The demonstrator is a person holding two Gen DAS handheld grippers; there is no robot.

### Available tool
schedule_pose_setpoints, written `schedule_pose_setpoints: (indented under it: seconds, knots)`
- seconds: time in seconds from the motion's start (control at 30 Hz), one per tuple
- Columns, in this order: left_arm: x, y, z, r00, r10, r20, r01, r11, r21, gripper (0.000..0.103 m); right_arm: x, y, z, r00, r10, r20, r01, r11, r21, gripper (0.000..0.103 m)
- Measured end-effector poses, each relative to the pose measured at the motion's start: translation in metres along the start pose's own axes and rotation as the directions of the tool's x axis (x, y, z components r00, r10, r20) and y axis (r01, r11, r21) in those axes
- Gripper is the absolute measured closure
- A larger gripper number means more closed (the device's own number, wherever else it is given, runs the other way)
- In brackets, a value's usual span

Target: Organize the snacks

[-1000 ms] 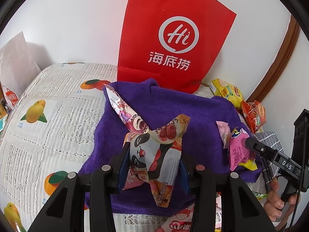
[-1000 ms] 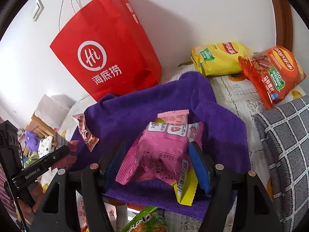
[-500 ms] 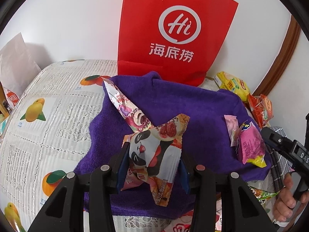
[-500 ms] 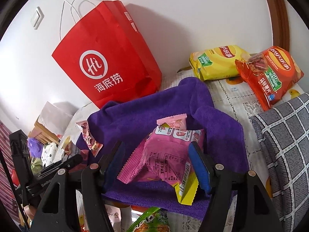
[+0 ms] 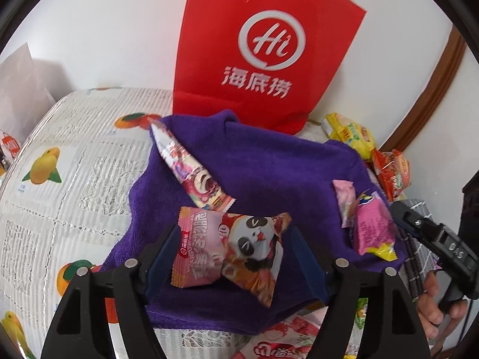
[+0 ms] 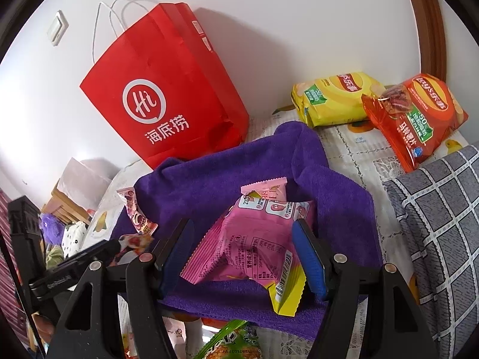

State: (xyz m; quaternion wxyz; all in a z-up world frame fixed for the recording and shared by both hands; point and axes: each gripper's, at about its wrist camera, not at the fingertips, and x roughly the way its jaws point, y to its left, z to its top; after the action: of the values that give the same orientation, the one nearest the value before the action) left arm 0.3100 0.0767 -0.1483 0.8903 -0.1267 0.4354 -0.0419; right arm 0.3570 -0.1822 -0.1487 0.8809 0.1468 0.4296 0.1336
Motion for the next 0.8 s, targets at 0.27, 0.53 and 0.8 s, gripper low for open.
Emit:
schedule_pose_setpoints:
  seconds: [0.27, 0.53, 0.8]
  knots:
    - [-0.010, -0.005, 0.002, 1.000, -0.015, 0.021, 0.015, 1.000, 0.011, 0.025, -0.012, 0.008, -0.008, 1.000, -0.002, 0.017, 0.002, 1.000, -0.020, 0.036]
    - [-0.018, 0.001, 0.003, 0.999, -0.040, 0.026, 0.041, 0.999, -0.024, 0.025, -0.055, 0.026, -0.049, 0.999, -0.031, 0.029, 0.035, 0.989, -0.142, 0.036]
    - [-0.025, -0.005, 0.001, 0.998, -0.063, 0.028, 0.063, 0.998, -0.015, 0.025, -0.044, 0.034, -0.094, 0.994, -0.083, -0.066, 0.063, 0.962, -0.267, 0.036]
